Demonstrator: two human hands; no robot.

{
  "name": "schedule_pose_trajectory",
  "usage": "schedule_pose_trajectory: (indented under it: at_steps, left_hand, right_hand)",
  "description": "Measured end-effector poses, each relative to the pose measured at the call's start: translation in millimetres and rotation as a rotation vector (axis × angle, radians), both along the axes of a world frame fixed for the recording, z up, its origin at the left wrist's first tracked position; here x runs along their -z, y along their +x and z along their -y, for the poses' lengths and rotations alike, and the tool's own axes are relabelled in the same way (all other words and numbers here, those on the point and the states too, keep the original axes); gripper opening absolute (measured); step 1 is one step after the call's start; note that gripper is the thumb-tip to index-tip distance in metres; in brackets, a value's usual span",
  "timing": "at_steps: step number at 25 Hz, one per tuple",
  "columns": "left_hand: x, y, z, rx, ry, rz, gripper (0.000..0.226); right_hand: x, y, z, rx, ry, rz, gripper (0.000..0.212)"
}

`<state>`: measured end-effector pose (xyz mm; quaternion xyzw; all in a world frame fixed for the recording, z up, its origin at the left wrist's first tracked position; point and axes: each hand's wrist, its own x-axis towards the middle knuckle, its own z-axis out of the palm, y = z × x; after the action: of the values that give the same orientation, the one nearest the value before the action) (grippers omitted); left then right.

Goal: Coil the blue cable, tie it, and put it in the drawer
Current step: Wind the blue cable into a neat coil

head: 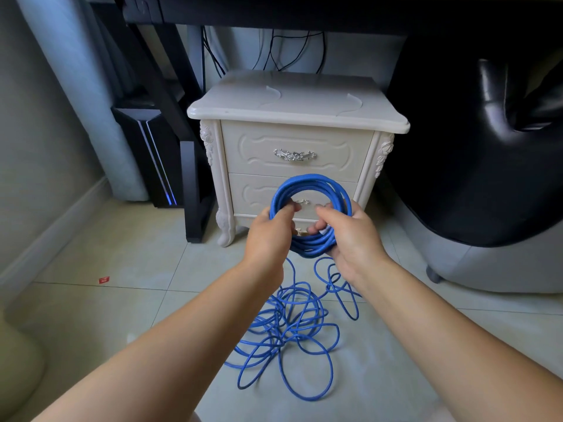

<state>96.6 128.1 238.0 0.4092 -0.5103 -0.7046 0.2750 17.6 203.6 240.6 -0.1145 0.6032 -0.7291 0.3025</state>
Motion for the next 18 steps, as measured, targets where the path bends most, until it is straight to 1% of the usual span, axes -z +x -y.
schedule_pose_trajectory:
  at_steps: [2, 4, 7, 9, 11, 13, 14, 15, 16, 18]
  left_hand:
    - [3, 4, 1, 0.124, 0.03, 0.007, 0.013]
    - [0, 8, 1, 0.229, 0.038, -0.013, 0.011]
    - [-5, 9, 6, 0.273, -0.054, 0.004, 0.022]
    - [-9, 9, 11, 0.282, -0.15, 0.038, 0.03]
    - [-13, 10, 15, 0.3, -0.292, 0.055, 0.038]
    - [-16, 11, 17, 0.354, -0.502, 0.094, 0.05]
    - [-16, 12, 17, 0.384, -0.619, 0.128, 0.053]
    - [-16, 13, 18, 0.402, -0.701, 0.165, 0.052]
    - [-16, 13, 20, 0.41, -0.739, 0.202, 0.045]
    - [-17, 15, 21, 0.42, -0.73, 0.243, 0.016]
  right_hand:
    - [0, -5, -1, 0.052, 0.035, -0.075, 0.013]
    - [0, -10, -1, 0.06, 0.09, -0.171, 0.011]
    - [-2, -17, -3, 0.039, 0.204, -0.336, 0.004]
    - [-5, -20, -4, 0.01, 0.286, -0.446, 0.007]
    - [-8, -20, -6, -0.045, 0.371, -0.584, 0.015]
    - [-10, -15, -7, -0.114, 0.443, -0.75, 0.022]
    - [-11, -12, -7, -0.151, 0.468, -0.826, 0.022]
    - [-11, -10, -7, -0.182, 0.483, -0.882, 0.021]
    - [-12, -9, -7, -0.206, 0.495, -0.92, 0.021]
    - [-14, -7, -7, -0.218, 0.485, -0.932, 0.023]
